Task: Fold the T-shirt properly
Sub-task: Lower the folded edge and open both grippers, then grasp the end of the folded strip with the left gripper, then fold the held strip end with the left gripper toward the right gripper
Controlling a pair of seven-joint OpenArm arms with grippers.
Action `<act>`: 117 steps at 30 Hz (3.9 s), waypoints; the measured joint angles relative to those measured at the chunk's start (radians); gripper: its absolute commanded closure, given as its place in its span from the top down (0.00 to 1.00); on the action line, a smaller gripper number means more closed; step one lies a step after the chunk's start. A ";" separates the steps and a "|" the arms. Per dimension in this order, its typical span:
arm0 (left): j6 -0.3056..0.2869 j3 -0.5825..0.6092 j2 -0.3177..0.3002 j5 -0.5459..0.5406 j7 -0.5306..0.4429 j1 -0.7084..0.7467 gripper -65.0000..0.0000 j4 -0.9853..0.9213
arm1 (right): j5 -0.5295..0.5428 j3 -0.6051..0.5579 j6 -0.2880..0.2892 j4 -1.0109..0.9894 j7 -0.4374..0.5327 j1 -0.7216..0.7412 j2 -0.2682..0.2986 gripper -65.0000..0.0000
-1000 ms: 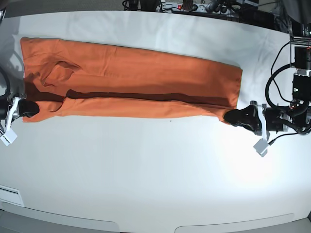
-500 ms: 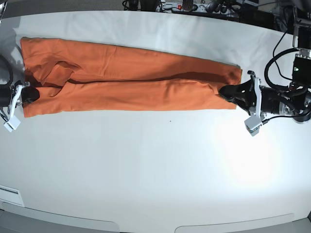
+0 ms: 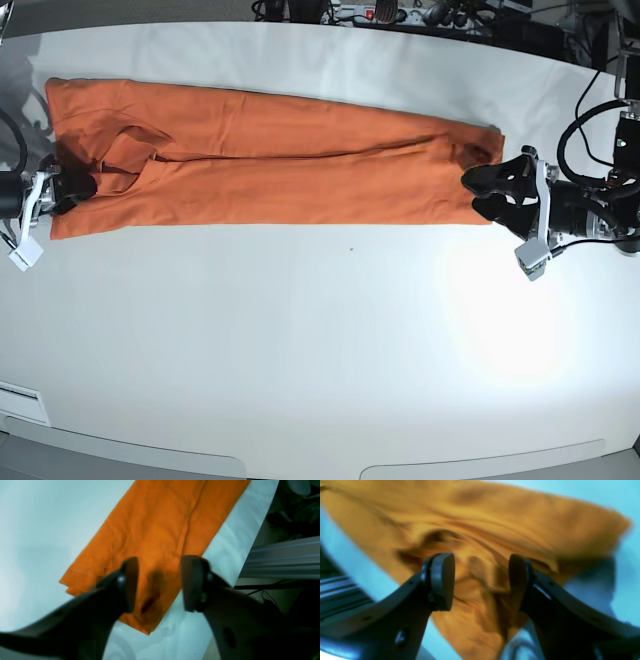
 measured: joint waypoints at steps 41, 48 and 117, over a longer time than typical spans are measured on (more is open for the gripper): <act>0.137 -0.064 0.018 0.322 -0.089 0.118 0.63 0.000 | -0.558 0.021 0.004 0.028 0.463 -0.146 -0.248 0.00; 0.159 -0.482 0.117 0.321 -0.098 0.232 0.63 -0.001 | -0.558 0.021 0.004 0.028 0.462 -0.146 -0.249 0.00; 0.068 -0.520 0.506 0.008 -0.019 0.355 0.00 0.043 | -0.555 0.021 0.007 0.029 0.454 -0.145 -0.251 0.00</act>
